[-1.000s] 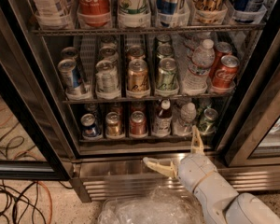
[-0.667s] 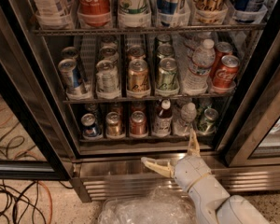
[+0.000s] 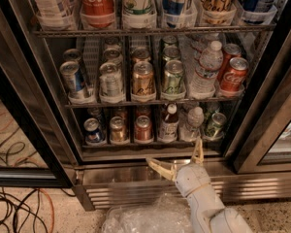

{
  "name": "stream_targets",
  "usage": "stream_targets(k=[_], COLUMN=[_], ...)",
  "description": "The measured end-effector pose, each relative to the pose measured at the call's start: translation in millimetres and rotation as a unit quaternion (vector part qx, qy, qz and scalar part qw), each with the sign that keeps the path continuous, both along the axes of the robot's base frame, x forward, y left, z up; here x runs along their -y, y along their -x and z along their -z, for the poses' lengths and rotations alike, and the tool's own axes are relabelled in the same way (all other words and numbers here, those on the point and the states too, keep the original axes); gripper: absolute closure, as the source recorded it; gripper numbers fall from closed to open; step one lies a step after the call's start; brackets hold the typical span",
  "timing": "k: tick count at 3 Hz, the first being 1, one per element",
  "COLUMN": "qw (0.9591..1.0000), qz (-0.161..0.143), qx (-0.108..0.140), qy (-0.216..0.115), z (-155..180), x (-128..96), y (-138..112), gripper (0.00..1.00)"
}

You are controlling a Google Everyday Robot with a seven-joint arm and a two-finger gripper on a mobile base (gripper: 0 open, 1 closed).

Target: Pick blue plastic bottle from bottom shelf of fridge

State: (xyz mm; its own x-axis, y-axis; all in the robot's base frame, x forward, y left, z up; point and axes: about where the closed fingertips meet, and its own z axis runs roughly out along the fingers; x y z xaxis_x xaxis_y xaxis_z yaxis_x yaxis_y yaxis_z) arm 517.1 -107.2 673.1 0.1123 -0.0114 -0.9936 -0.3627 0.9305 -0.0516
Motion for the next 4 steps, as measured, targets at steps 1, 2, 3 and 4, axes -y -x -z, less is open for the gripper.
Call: stream_targets(k=[1,2,3,4], qw=[0.9995,0.9995,0.9996,0.9984], qz=[0.004,0.002,0.005,0.015], qx=[-0.005,-0.006,-0.017,-0.008], qy=[-0.031,-0.032,-0.022,-0.054], z=[19,21,39,66], x=[-3,-5,-10,-13], y=[1,1,1,-1], gripper=[0.0,0.0,0.0,0.0])
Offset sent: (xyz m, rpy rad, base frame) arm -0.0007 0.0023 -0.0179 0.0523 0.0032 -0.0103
